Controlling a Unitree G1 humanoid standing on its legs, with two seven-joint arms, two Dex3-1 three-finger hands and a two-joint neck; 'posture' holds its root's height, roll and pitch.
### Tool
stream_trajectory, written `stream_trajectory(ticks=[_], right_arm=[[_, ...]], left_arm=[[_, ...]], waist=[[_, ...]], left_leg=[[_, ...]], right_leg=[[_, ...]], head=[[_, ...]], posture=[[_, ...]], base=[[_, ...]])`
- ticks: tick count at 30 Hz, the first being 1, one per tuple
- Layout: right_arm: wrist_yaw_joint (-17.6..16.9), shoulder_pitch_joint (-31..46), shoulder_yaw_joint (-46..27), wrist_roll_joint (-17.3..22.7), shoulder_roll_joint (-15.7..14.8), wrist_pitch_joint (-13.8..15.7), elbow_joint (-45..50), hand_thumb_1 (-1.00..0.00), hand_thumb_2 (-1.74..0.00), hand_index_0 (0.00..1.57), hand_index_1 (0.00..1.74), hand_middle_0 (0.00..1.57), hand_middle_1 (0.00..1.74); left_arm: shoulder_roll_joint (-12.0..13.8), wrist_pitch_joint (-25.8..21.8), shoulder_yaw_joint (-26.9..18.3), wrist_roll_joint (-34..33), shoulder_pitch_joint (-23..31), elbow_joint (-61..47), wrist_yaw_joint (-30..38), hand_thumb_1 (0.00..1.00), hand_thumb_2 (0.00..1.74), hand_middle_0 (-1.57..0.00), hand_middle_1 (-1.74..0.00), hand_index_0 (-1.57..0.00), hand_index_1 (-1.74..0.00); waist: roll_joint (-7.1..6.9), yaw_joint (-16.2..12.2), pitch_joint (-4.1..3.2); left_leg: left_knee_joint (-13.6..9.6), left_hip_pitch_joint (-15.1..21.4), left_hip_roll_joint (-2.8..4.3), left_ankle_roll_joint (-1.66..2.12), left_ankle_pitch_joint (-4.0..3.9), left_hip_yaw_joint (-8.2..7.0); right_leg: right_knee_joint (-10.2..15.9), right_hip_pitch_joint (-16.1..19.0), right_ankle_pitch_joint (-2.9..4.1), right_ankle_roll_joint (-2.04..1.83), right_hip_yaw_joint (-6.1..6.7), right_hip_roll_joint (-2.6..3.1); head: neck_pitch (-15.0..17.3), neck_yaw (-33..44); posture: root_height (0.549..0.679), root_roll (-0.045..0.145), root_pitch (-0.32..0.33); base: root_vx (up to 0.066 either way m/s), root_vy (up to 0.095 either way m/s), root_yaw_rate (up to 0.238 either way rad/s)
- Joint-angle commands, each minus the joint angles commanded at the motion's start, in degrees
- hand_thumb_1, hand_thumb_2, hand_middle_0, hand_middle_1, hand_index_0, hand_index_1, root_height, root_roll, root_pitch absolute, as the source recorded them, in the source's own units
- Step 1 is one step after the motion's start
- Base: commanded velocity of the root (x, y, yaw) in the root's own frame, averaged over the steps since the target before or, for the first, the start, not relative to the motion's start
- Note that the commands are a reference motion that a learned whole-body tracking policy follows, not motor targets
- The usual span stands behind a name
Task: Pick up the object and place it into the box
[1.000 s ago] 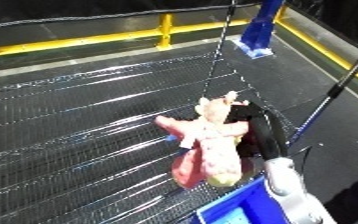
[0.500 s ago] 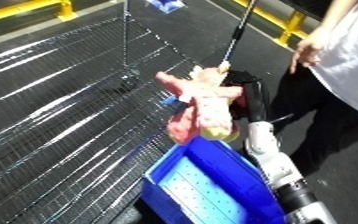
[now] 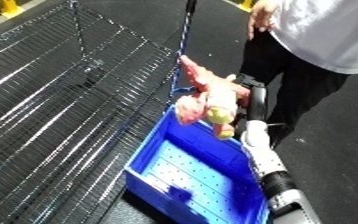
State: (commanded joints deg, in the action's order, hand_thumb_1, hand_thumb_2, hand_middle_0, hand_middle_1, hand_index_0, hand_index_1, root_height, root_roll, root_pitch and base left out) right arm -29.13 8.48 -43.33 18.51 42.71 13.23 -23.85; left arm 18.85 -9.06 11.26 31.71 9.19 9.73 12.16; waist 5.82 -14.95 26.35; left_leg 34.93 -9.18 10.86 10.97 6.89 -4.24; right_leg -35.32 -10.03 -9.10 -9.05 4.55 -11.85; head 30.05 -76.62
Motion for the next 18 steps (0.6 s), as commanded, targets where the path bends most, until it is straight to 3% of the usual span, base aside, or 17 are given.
stream_trajectory(ticks=[14, 18], right_arm=[[0.77, 0.55, 0.66, 2.06, -2.28, 0.59, -2.75, 0.00, 0.00, 0.00, 0.00, 0.00, 0.00], [0.85, 0.68, 0.90, 2.13, -2.73, 0.61, -2.46, 0.00, 0.00, 0.00, 0.00, 0.00, 0.00]], left_arm=[[0.40, -0.21, -1.22, -0.60, 1.06, -0.92, -0.20, 1.00, 1.74, -1.57, -1.74, -1.57, -1.74], [0.40, -0.13, -1.49, -0.68, 1.40, -1.08, -0.10, 1.00, 1.74, -1.57, -1.74, -1.57, -1.74]], waist=[[0.29, 0.28, -1.03], [0.19, 0.51, -1.08]], left_leg=[[-1.98, 0.77, 0.30, 0.14, -0.29, -0.67], [-2.34, 0.91, 0.37, 0.16, -0.42, -0.69]], right_leg=[[0.86, 0.23, -1.05, -0.06, -0.20, 0.53], [0.93, 0.26, -1.14, -0.05, -0.27, 0.59]], head=[[0.04, 1.15], [-0.04, 0.89]], posture=[[0.649, 0.081, -0.228], [0.649, 0.080, -0.226]], base=[[0.005, -0.004, -0.008], [0.006, -0.007, 0.011]])
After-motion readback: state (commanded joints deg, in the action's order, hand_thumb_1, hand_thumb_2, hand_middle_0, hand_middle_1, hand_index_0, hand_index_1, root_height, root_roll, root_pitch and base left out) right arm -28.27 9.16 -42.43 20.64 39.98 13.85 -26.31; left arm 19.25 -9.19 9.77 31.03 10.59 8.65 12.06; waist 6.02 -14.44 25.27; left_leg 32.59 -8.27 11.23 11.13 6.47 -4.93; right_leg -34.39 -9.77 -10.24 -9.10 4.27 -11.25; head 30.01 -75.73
